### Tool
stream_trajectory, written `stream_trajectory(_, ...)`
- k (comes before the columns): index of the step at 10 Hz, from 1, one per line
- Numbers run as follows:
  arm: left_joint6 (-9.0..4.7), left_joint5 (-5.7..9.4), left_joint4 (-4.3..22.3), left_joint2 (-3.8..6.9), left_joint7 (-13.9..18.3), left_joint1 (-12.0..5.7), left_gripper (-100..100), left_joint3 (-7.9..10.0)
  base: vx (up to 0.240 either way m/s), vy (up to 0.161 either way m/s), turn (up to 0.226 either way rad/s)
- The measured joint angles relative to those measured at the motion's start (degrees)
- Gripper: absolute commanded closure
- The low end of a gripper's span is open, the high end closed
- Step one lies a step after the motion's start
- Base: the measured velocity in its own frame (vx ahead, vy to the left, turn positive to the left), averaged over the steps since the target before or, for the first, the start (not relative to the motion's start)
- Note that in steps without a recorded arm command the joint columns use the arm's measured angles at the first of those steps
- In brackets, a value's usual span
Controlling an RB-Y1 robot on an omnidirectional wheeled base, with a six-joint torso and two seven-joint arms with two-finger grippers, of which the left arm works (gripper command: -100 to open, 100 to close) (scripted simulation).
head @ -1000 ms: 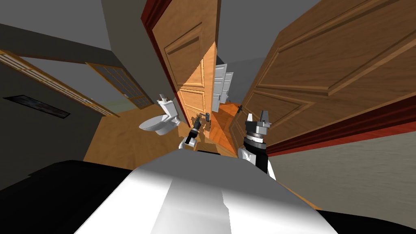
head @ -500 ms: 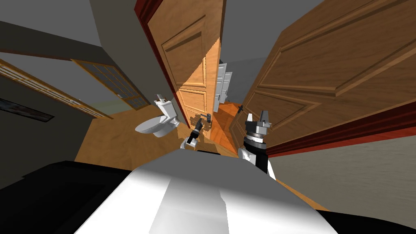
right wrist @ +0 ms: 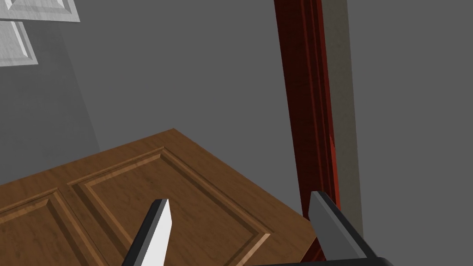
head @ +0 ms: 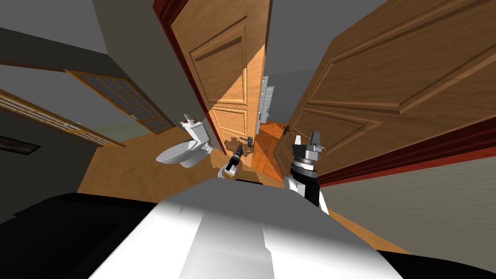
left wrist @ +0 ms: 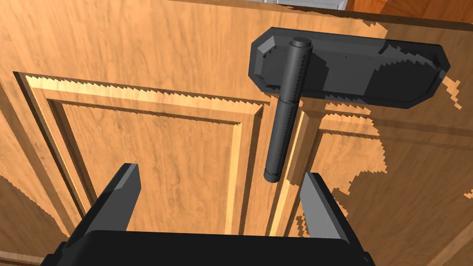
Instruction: Push the door open
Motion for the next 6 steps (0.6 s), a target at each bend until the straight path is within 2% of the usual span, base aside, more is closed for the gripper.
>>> stream_trajectory(1, 0.49, -0.05, 1.29, 0.17, 0.05, -0.55, -100, -0.55, 0.075, 0.183, -0.069)
stream_trajectory(3, 1.78, -0.08, 2.86, 0.28, 0.24, -1.67, -100, -1.08, 0.032, 0.098, -0.053)
stream_trajectory(4, 1.89, -0.03, 4.12, 0.37, 0.40, -2.43, -100, -1.17, 0.009, 0.081, -0.062)
stream_trajectory(6, 2.14, -0.21, 6.72, -0.12, 0.28, -3.58, -100, -1.71, 0.014, 0.078, -0.043)
